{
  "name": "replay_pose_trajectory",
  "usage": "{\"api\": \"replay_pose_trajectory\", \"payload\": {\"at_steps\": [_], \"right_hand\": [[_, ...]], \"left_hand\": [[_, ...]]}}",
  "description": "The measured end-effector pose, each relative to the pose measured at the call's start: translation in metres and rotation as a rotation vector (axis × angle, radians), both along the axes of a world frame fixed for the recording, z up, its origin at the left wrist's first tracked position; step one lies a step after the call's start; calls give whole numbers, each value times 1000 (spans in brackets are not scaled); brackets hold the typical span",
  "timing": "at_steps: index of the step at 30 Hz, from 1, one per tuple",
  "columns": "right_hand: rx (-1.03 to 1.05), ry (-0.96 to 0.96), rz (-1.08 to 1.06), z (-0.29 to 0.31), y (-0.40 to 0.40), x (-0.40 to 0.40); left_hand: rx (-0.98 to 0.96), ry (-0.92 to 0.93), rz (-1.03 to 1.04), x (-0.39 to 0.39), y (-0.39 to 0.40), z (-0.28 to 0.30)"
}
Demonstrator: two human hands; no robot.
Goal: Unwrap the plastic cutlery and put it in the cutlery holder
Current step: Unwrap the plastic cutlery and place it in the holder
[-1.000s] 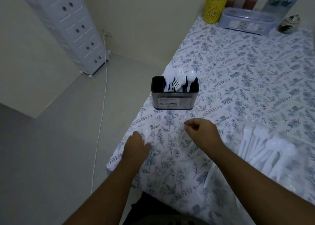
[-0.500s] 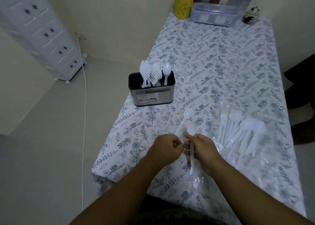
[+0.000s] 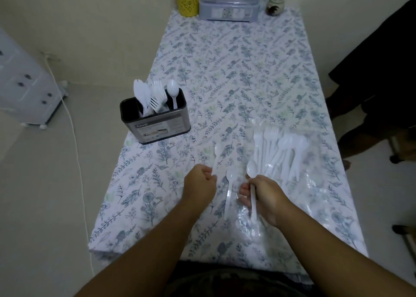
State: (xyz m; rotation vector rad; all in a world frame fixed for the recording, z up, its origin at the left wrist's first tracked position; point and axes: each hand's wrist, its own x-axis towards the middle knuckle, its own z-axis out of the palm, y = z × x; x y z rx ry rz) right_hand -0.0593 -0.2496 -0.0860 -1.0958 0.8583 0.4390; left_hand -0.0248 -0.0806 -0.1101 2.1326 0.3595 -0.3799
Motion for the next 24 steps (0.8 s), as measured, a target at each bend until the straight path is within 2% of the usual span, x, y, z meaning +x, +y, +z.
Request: {"api": "replay_pose_trajectory", "payload": {"at_steps": [3,6,9,12,16,20,24], "right_hand": [[1,-33,45,-1,2,0],[-62,-58,115,0,4,0],[-189,-64,132,-3,2,-1],[-286,-49,132,-7,-3,-6],[-398,-23,163,-14,-11,-16],[-266,21,80,-17,-19,-15],[-111,41,32,-12,-18,-12]], "left_hand": [[-105,41,-80,-36,-16,10],[-124,29,-183,-58,-32,11],[-76,-70,-221,-62,-37,8],[51,-159,-260,-53,-31,-3],[153,-132,-305,-45,-30,-16],[199,-110,-329,-40,-32,-17],[122,-67,-252,-37,-29,-10]]}}
